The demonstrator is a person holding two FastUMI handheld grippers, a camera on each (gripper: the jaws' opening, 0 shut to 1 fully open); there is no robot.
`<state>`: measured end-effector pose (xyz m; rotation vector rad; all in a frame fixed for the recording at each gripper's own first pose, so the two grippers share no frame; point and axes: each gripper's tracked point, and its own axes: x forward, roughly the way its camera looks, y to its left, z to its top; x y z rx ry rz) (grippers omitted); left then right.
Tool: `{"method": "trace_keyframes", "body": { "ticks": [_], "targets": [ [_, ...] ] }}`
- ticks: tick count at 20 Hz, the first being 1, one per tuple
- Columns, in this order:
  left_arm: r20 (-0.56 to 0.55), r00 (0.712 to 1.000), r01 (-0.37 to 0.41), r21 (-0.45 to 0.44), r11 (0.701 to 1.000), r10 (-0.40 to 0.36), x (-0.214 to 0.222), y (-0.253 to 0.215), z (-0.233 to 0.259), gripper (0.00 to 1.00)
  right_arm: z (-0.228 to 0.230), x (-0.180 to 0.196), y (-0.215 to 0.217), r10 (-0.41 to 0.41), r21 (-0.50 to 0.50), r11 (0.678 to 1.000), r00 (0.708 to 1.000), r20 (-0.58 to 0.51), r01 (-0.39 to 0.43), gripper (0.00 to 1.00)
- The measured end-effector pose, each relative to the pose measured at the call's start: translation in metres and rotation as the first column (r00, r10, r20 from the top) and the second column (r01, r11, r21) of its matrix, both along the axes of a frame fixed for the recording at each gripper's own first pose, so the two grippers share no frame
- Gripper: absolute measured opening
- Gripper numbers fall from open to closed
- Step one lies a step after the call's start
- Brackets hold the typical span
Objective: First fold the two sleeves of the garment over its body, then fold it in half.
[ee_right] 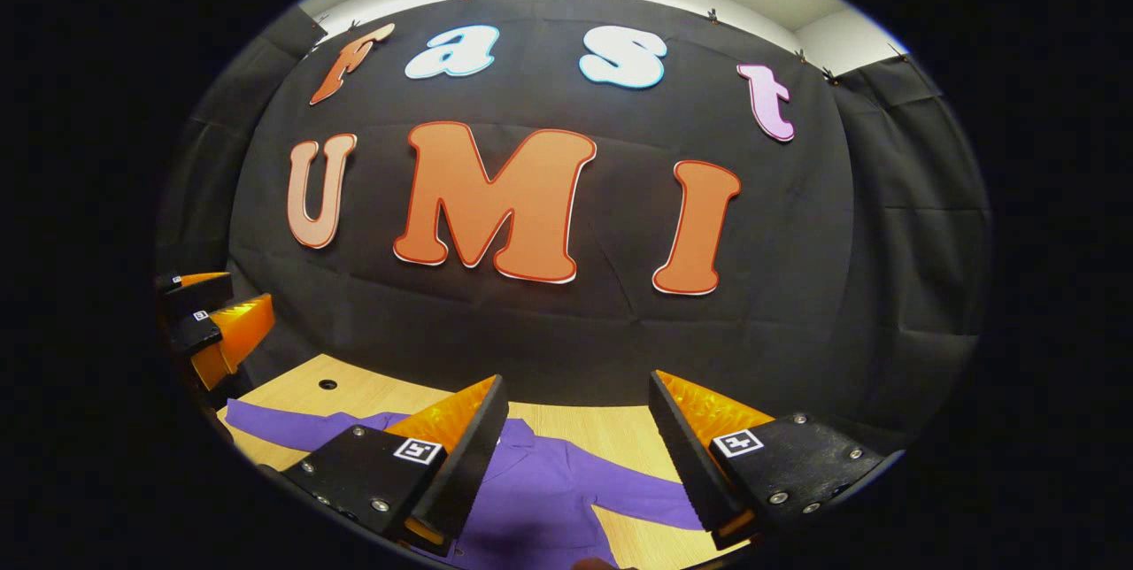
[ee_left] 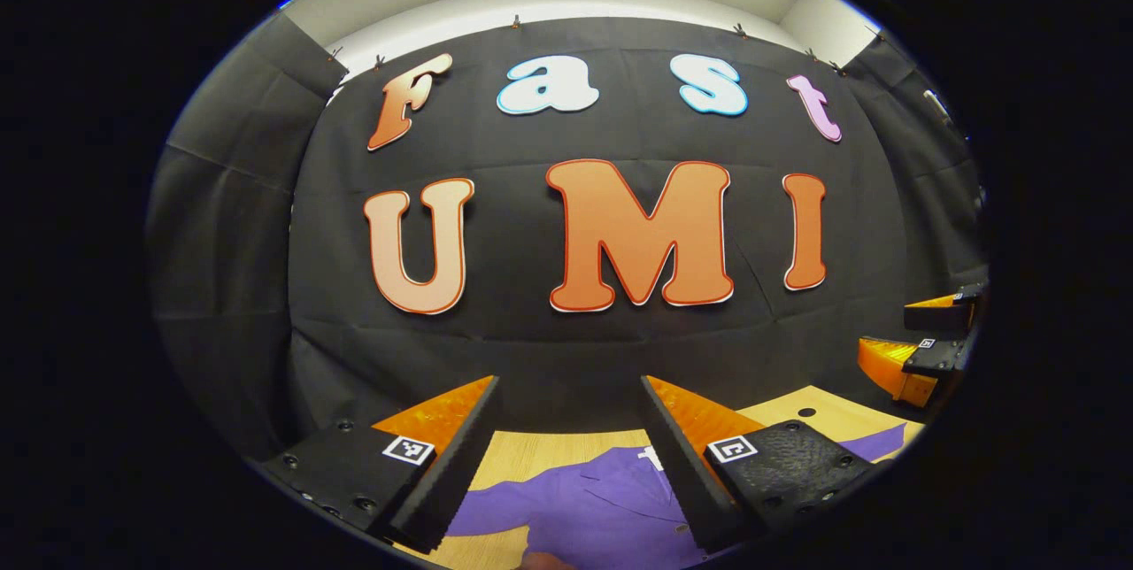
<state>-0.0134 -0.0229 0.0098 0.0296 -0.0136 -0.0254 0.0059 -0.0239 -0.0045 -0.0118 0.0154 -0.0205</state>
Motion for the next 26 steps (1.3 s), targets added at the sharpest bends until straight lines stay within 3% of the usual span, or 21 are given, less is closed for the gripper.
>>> {"method": "trace_keyframes", "body": {
  "ticks": [9,16,26],
  "targets": [
    [0.016,1.000,0.000,0.013,1.000,0.000,0.004,-0.009,0.004,0.96,-0.019,0.008,-0.026,-0.043,-0.014,0.999,0.999,-0.029,0.042,0.95],
    [0.010,0.999,0.032,0.034,0.999,-0.033,0.012,-0.031,0.005,0.96,-0.054,0.022,-0.081,-0.139,-0.010,0.990,0.985,-0.099,0.139,0.95],
    [-0.016,1.000,0.018,0.051,0.999,-0.017,0.012,-0.039,0.001,0.96,-0.152,0.031,-0.204,-0.330,-0.080,0.944,0.893,-0.305,0.321,0.95]
  ]
}}
